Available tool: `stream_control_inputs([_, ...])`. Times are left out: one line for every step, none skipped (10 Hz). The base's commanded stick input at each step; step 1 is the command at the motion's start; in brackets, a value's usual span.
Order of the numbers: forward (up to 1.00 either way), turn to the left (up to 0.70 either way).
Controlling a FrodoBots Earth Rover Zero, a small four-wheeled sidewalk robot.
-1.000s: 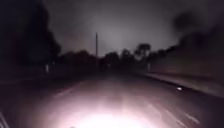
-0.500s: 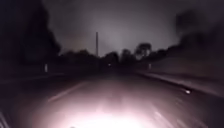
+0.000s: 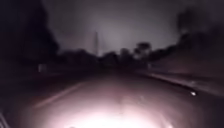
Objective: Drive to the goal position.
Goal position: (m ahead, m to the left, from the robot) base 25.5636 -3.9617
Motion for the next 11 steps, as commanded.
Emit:
stream_control_inputs([0.7, 0.0])
stream_control_inputs([0.7, 0.0])
stream_control_inputs([0.7, 0.0])
stream_control_inputs([0.7, 0.0])
stream_control_inputs([0.7, 0.0])
stream_control_inputs([0.7, 0.0])
stream_control_inputs([0.7, 0.0])
stream_control_inputs([0.7, 0.0])
stream_control_inputs([0.7, 0.0])
stream_control_inputs([0.7, 0.0])
stream_control_inputs([0.7, 0.0])
